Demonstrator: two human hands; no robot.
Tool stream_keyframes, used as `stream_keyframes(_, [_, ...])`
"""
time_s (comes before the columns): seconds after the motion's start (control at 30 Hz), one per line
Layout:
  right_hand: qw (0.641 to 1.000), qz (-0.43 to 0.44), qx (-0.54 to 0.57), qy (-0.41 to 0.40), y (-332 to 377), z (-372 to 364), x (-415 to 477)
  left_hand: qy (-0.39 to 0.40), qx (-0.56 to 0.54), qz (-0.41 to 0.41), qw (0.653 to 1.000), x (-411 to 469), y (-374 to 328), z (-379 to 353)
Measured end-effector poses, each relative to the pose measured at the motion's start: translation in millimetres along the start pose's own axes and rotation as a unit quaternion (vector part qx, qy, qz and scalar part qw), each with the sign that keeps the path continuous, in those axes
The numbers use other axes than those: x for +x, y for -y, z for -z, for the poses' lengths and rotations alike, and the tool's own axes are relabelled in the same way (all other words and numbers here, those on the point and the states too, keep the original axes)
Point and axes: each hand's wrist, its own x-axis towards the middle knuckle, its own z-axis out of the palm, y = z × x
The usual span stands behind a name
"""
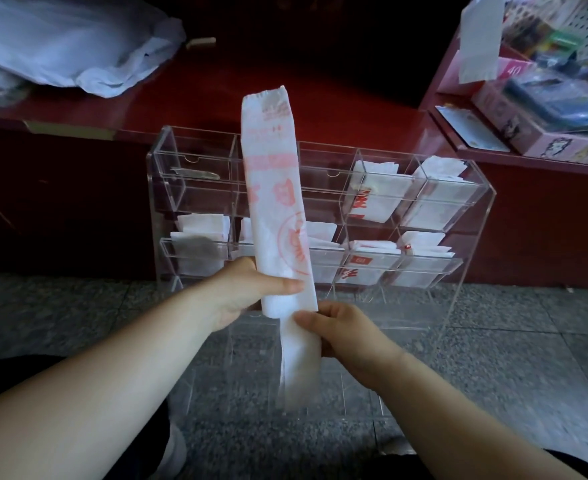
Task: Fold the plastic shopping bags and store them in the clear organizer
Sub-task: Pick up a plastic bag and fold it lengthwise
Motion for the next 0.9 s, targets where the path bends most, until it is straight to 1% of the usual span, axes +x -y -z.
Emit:
stream_keyframes(0.07, [1.0,-0.008,0.002,0.002,2.2,-0.2,-1.3,-0.02,0.013,0.002,1.0,1.2,4.0,-0.3])
stream_keyframes(0.13, [0.999,-0.022,-0.017,0.028,4.2,-3.2,-6.3,-0.058,0.011,-0.001,0.998,4.6,5.6,1.6])
stream_keyframes(0.23, [0.992,-0.029,-0.11,0.049,6.2,-7.5,-17.4,-0.088,-0.004,-0.005,0.996,9.2,4.0,5.2])
stream_keyframes(0.37, [0.973,0.003,-0.223,0.055,14.6,-7.7,-27.9,-0.1,0.01,-0.004,0.995,11.6,3.3,7.7])
stream_keyframes(0.47, [0.954,0.05,-0.296,-0.008,19.9,-2.9,-27.5,-0.091,0.023,0.001,0.996,10.2,4.5,8.1])
stream_keyframes(0.57, [0.942,0.125,-0.303,-0.074,22.2,2.7,-25.1,-0.056,0.033,-0.006,0.998,7.3,6.1,8.9])
stream_keyframes(0.63, [0.924,0.167,-0.324,-0.112,22.0,6.1,-21.5,-0.044,0.028,-0.014,0.999,5.9,6.7,8.3])
stream_keyframes(0.67, [0.925,0.174,-0.315,-0.117,22.6,7.1,-19.2,-0.04,0.024,-0.016,0.999,5.6,7.2,7.6])
stream_keyframes(0.7, [0.937,0.174,-0.283,-0.113,22.4,7.3,-16.8,-0.034,0.021,-0.016,0.999,4.5,7.6,6.5])
stream_keyframes(0.77, [0.97,0.156,-0.165,-0.091,22.5,6.6,-12.3,-0.006,0.024,-0.015,1.0,1.2,7.0,3.7])
stream_keyframes(0.8, [0.979,0.147,-0.114,-0.081,23.8,5.8,-11.0,0.013,0.027,-0.015,0.999,-0.3,6.4,2.7])
stream_keyframes(0.9, [0.985,0.139,-0.055,-0.087,25.4,5.6,-8.4,0.044,-0.013,0.015,0.999,-2.2,5.4,3.5])
